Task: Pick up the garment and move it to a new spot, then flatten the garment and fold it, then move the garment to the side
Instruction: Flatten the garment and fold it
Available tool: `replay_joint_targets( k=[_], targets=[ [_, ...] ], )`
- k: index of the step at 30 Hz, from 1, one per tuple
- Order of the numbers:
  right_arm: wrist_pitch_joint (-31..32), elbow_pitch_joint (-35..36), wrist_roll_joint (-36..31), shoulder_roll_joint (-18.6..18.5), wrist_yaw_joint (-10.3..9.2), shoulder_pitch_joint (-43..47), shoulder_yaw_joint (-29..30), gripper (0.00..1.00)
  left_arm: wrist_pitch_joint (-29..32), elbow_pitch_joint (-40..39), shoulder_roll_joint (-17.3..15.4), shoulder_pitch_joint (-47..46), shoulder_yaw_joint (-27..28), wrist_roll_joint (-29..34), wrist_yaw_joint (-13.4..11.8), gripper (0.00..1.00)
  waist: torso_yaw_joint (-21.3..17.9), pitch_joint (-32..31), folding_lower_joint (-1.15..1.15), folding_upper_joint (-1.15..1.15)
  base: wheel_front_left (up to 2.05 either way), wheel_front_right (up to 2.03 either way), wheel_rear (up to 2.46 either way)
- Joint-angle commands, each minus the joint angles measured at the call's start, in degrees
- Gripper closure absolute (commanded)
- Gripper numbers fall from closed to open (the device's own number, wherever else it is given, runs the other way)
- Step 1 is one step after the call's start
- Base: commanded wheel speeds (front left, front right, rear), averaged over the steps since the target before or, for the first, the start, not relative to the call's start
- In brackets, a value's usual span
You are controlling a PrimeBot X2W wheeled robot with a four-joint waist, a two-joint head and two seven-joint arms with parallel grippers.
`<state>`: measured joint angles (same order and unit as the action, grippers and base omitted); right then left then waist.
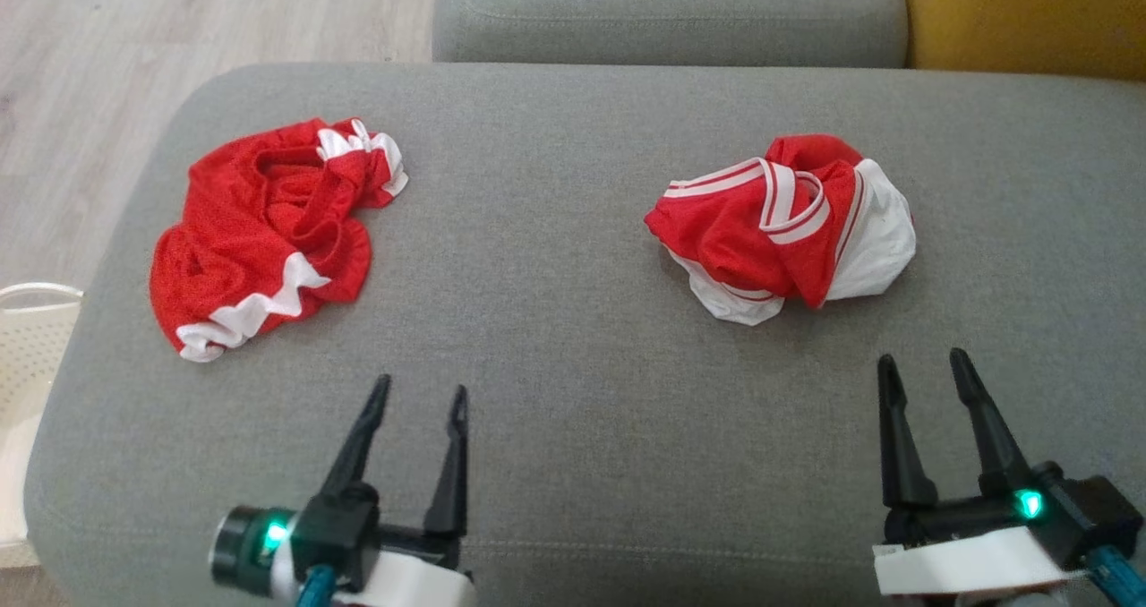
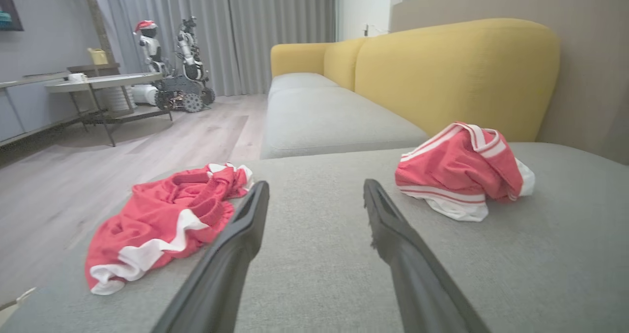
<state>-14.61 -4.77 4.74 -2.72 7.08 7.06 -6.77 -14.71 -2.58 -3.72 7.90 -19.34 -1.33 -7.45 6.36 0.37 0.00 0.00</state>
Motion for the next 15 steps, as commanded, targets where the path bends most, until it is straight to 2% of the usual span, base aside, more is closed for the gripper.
replay_joint_targets(
  k=[1,10,15],
  targets=[
    [-0.4,1.6,-0.7,-0.2,0.41,-2.3,-1.8,0.0,-0.3,-0.8,0.5,-4.0,1.2,0.0,1.0,0.0,-0.5,0.7,0.0,0.0,0.0,0.0,0.0],
    [-0.4,3.7,-1.2,-0.2,0.41,-8.1,-1.7,0.0,-0.3,3.2,0.8,-19.7,-3.0,-3.3,9.5,0.0,-5.3,8.7,0.0,0.0,0.0,0.0,0.0],
    [-0.4,4.7,-0.4,-0.2,0.41,-10.9,-0.1,0.0,-0.3,10.0,0.8,-29.2,-8.4,-11.0,13.0,0.0,-8.5,13.3,0.0,0.0,0.0,0.0,0.0]
  ],
)
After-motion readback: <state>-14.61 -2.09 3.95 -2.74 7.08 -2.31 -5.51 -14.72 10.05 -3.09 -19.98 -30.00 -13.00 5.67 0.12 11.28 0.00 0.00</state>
